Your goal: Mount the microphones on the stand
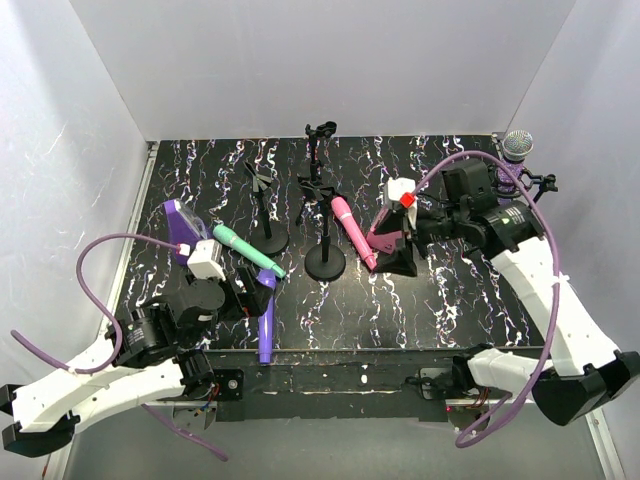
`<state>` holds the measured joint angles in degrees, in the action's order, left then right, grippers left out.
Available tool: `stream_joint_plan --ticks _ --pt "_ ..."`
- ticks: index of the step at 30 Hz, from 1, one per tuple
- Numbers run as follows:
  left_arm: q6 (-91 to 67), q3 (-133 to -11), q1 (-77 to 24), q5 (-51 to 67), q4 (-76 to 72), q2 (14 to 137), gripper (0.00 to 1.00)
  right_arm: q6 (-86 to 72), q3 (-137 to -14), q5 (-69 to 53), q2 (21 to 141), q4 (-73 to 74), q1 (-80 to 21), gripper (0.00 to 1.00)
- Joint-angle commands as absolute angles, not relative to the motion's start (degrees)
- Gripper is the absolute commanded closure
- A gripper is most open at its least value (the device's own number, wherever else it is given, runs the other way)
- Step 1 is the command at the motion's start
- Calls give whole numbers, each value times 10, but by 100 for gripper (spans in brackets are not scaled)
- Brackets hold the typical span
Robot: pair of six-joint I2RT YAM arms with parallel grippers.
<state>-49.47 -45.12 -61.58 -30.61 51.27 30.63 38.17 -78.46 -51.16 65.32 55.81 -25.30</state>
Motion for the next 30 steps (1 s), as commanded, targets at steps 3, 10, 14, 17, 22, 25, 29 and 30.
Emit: stream_joint_plan --ticks 3,10,14,17,22,25,29,30 --pt "-521 -453 -615 -339 519 311 2 291 -798 -476 703 345 -277 13" --pt "-497 -480 -616 -337 528 345 2 206 -809 -400 764 262 -299 14" --pt "-480 -485 -615 -336 520 346 2 181 -739 -430 763 166 -299 14" --pt "-468 -489 -616 -333 509 346 2 175 -695 -479 772 92 -299 18" --pt "-458 -501 -615 -323 512 352 2 145 -667 -482 802 20 -301 20" --pt "-454 -501 -616 -317 511 352 2 119 -650 -490 816 -44 -301 20" --pt "-451 -501 -616 -315 505 353 2 74 -630 -493 852 -129 -301 27" --pt "-451 -502 -615 -312 504 356 2 65 -628 -496 861 -148 -301 28"
